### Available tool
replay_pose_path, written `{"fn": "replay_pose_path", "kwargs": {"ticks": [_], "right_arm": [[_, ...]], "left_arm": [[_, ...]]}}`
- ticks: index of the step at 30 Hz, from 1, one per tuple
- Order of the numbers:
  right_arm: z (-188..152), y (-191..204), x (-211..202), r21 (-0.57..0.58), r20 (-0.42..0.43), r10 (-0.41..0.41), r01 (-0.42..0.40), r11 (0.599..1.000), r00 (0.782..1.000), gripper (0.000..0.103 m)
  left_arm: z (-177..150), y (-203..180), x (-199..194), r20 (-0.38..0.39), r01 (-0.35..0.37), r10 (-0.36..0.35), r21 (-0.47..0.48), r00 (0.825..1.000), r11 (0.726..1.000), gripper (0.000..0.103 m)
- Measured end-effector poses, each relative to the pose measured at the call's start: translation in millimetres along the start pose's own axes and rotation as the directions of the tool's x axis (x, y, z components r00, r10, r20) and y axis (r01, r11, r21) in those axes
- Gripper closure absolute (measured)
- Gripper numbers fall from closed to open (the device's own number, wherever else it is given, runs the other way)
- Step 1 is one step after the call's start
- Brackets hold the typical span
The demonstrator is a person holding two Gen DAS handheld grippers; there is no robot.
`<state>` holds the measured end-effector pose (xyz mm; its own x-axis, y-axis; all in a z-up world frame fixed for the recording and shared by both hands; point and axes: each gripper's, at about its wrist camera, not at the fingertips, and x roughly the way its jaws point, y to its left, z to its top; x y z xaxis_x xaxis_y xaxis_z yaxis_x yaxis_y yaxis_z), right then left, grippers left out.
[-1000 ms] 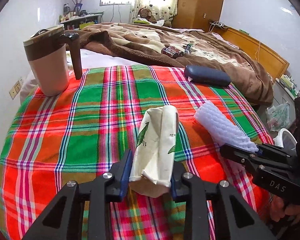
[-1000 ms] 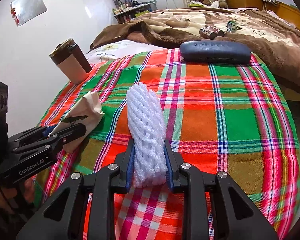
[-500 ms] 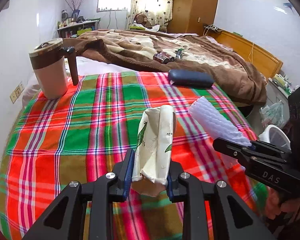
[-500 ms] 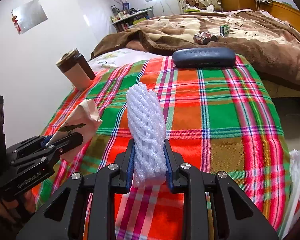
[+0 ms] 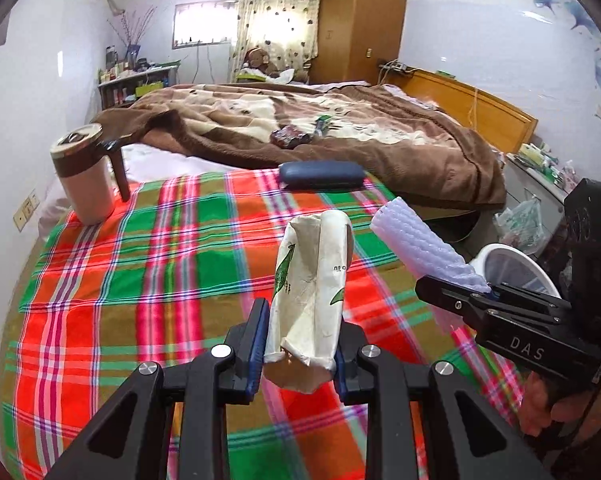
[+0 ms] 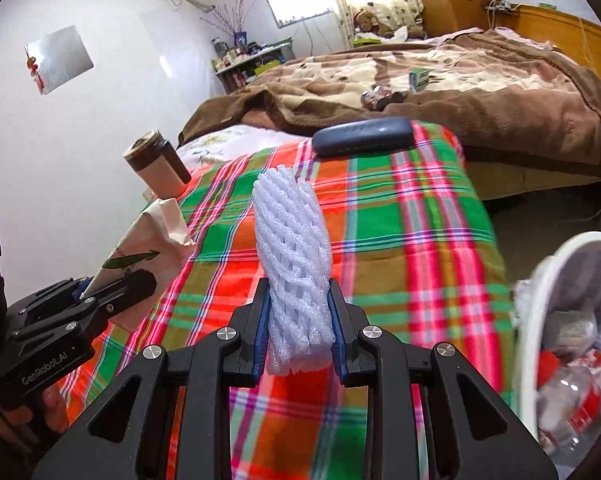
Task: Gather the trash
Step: 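Carry paper bag and foam net over the white bin and open both tools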
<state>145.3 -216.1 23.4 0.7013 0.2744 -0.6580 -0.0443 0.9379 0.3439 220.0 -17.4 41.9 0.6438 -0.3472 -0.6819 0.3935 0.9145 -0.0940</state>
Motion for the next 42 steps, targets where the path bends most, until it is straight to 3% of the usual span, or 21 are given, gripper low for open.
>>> {"fn": "replay_pose_path", "kwargs": {"ticks": [14,26,37,42], "right_arm": [[-17.7,-49.3,-67.6,0.07,0.091,-0.072,0.066,0.995,0.993,0.076],[-29.4,-101.8,-117.0,0.142,0.152,-0.205,0.184,0.973,0.967,0.076],[-42.0,-149.6,-131.8,0.228,0.115,-0.342,0.311,0.923,0.933,0.076],[-47.2,-168.9,-131.6,0.264,0.077,-0.383,0.352,0.898,0.92,0.076]], "left_arm": [[-4.0,-81.8,-27.2,0.035,0.064,-0.067,0.084,0.997,0.994,0.075],[-7.9,-170.5,-14.9,0.008,0.174,-0.177,0.149,0.984,0.973,0.075],[-16.7,-236.0,15.1,-0.056,0.25,-0.244,0.195,0.968,0.948,0.074],[-19.5,-261.6,30.9,-0.08,0.254,-0.242,0.218,0.967,0.942,0.072]]}}
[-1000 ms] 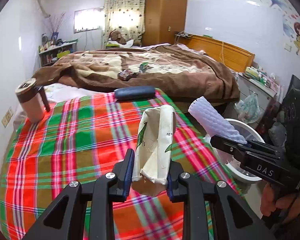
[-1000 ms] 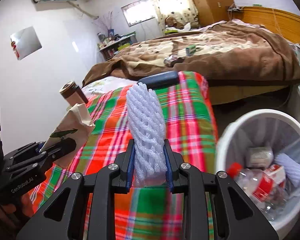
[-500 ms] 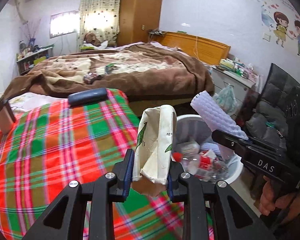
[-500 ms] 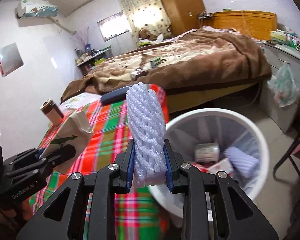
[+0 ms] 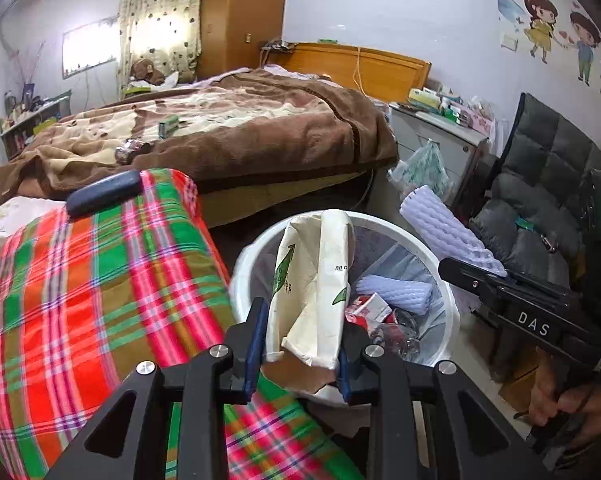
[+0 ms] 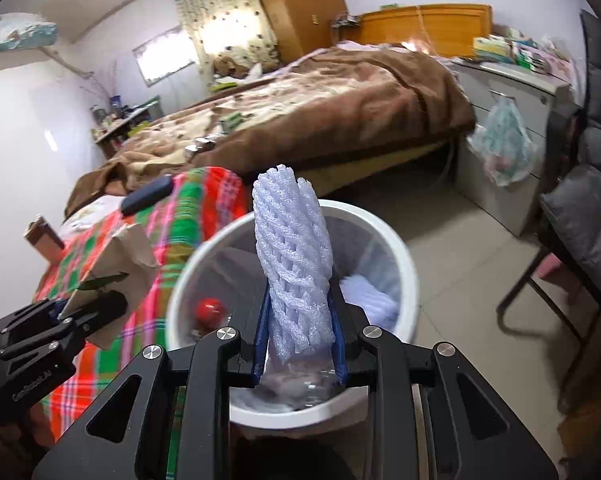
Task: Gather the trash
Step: 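Carry paper bag and foam net over the white bin and open both tools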
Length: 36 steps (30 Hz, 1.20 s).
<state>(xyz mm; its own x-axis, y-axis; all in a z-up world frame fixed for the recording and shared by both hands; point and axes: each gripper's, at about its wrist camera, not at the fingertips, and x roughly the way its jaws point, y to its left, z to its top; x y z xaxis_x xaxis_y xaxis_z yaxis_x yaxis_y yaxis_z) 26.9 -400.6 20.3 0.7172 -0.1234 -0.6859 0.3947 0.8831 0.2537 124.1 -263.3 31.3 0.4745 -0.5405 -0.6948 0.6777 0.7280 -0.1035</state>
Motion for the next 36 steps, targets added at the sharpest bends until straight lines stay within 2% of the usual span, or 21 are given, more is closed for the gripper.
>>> {"fn": "replay_pose_path", "kwargs": {"ticks": [3,10,12,14,16,19,21,25,36], "right_arm": [[-1.9,-7.8,6.3,0.016,-0.031,-0.011,0.011,1.0,0.999,0.076],[-4.6,-14.3,18.5,0.016,-0.076,-0.021,0.022,1.0,0.997,0.074],[-4.7,-16.4,21.3,0.007,-0.083,-0.025,0.025,1.0,0.996,0.074],[-3.7,-16.7,23.3,-0.002,-0.091,-0.029,0.029,1.0,0.995,0.073],[-3.6,-16.3,23.1,-0.007,-0.093,-0.029,0.028,1.0,0.995,0.069],[-4.0,-16.3,22.1,-0.018,-0.09,-0.026,0.025,1.0,0.996,0.055],[-4.6,-15.6,21.0,-0.021,-0.083,-0.028,0.026,0.999,0.996,0.052],[-8.1,-16.7,16.9,-0.014,-0.073,-0.03,0.029,0.999,0.997,0.051],[-15.5,-5.5,-5.8,-0.013,-0.004,-0.015,0.015,1.0,1.0,0.051]], "left_arm": [[0.1,-4.9,15.5,-0.031,0.007,-0.008,-0.014,0.999,1.0,0.072],[0.4,-9.8,31.8,-0.05,-0.005,0.005,-0.015,0.999,1.0,0.072],[1.6,-9.8,33.6,-0.047,-0.003,0.002,-0.015,0.999,1.0,0.062],[3.2,-9.1,35.2,-0.043,-0.029,0.028,-0.014,0.999,0.999,0.051],[3.2,-8.1,35.3,-0.041,-0.025,0.024,-0.019,0.999,1.0,0.05],[3.5,-8.1,35.5,-0.041,-0.028,0.027,-0.019,0.999,0.999,0.049],[3.0,-8.0,35.3,-0.038,-0.037,0.036,-0.021,0.999,0.999,0.041],[1.6,-5.9,31.3,-0.037,-0.038,0.037,-0.038,0.999,0.999,0.04],[-9.8,-5.8,-0.2,0.025,-0.116,0.117,-0.034,0.993,0.993,0.039]]}}
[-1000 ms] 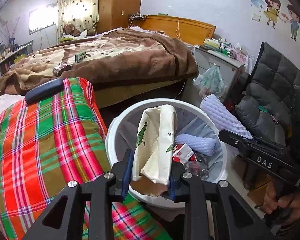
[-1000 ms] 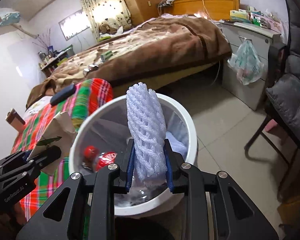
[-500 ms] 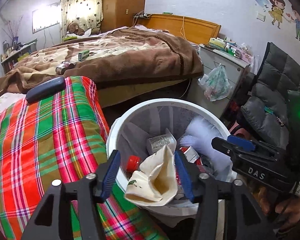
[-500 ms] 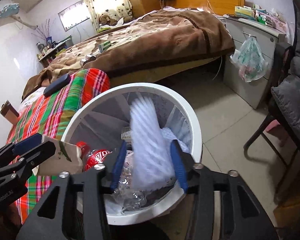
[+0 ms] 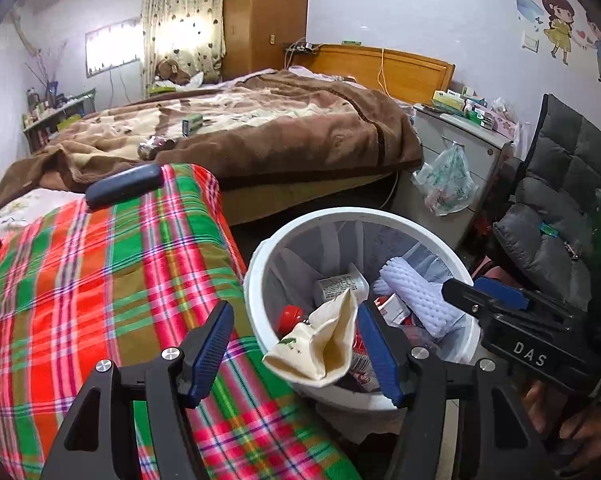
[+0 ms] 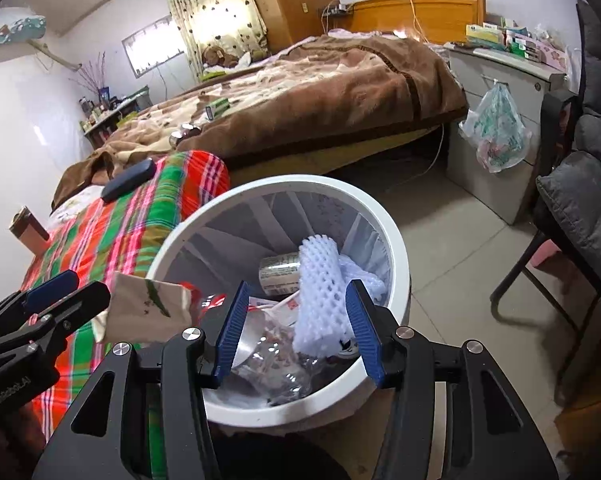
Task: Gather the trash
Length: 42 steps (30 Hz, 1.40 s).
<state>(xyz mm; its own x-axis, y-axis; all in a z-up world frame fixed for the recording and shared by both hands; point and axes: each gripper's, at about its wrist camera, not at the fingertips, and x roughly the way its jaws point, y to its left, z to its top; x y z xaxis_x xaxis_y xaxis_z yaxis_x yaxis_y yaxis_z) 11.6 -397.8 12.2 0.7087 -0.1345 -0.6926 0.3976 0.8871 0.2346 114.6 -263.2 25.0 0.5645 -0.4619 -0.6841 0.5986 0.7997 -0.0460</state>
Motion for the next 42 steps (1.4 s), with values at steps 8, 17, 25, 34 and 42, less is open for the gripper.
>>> {"fn": "replay_pose_path", "kwargs": {"ticks": [8,17,25,34,42], "right_arm": [[-13.6,12.7,-17.6,-0.026,0.049,-0.029,0.03,0.999,0.998,0.05],[-35.6,21.5,-39.1,-0.048,0.116,-0.084,0.091,0.995,0.99,0.05],[-49.0,26.5,-54.9,-0.043,0.177,-0.086,0.095,0.995,0.98,0.05],[-60.7,37.1,-60.3,-0.051,0.207,-0.085,0.097,0.994,0.975,0.05],[-65.8,42.3,-65.1,-0.061,0.217,-0.074,0.089,0.994,0.973,0.05]], "left_arm": [[-23.0,-2.8,-24.8,0.033,-0.05,0.05,-0.019,0.998,0.999,0.039],[-58.5,-11.6,-59.5,0.089,-0.065,0.068,-0.035,0.994,0.997,0.039],[-81.3,-16.7,-76.1,0.099,-0.122,0.125,-0.031,0.987,0.992,0.039],[-92.1,-11.7,-90.2,0.118,-0.124,0.133,-0.08,0.984,0.989,0.039],[-95.0,-10.0,-96.4,0.128,-0.128,0.14,-0.095,0.982,0.987,0.039]]}}
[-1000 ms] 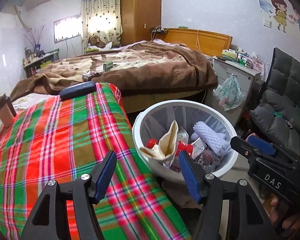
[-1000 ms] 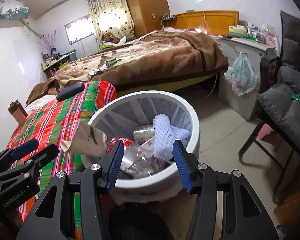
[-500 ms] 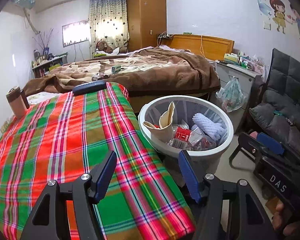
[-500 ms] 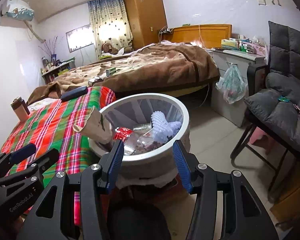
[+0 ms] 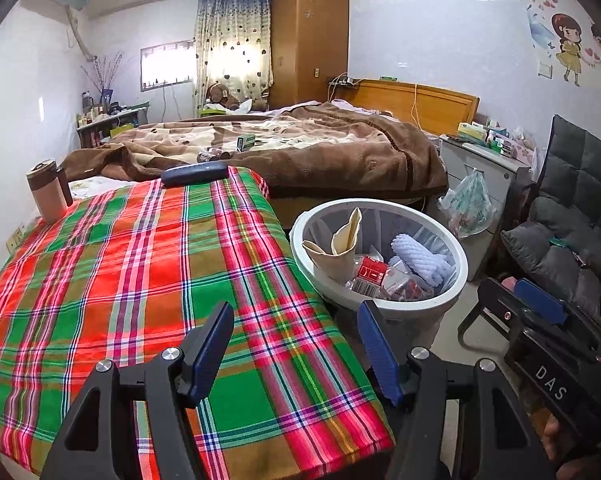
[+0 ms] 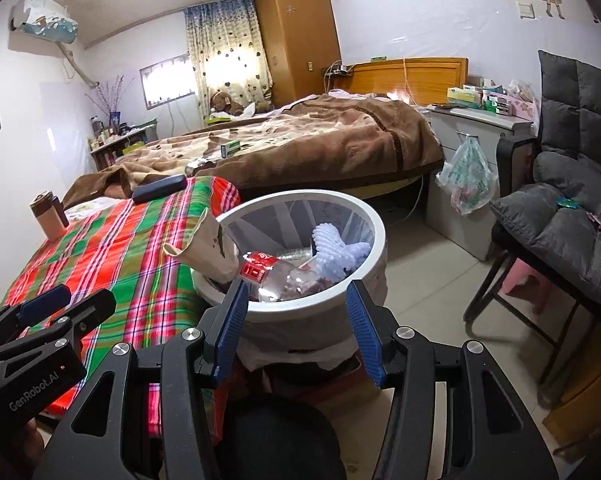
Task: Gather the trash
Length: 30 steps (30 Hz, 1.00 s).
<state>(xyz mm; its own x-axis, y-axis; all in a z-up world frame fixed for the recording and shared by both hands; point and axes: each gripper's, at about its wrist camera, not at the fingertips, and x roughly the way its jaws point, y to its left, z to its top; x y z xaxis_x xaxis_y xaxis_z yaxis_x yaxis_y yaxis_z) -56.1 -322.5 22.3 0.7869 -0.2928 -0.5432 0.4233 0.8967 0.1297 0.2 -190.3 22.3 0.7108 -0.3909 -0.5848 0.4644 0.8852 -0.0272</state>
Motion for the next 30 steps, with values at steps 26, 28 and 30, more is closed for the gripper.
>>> {"fn": "replay_pose_path", "kwargs": {"ticks": [26,28,30], "right_arm": [[0.3,6.6,-5.8,-0.012,0.007,0.001,0.0,1.0,1.0,0.05],[0.1,7.1,-6.5,-0.013,0.008,0.001,-0.001,1.0,1.0,0.05],[-0.2,7.2,-7.3,-0.012,0.007,0.003,-0.003,1.0,1.0,0.051]], "left_arm": [[-0.7,1.6,-6.8,0.006,-0.005,0.005,-0.015,1.0,1.0,0.039],[-0.7,1.9,-6.9,0.006,-0.005,0.005,-0.015,1.0,1.0,0.039],[-0.7,2.5,-7.3,0.007,-0.005,0.005,-0.016,1.0,1.0,0.039]]}}
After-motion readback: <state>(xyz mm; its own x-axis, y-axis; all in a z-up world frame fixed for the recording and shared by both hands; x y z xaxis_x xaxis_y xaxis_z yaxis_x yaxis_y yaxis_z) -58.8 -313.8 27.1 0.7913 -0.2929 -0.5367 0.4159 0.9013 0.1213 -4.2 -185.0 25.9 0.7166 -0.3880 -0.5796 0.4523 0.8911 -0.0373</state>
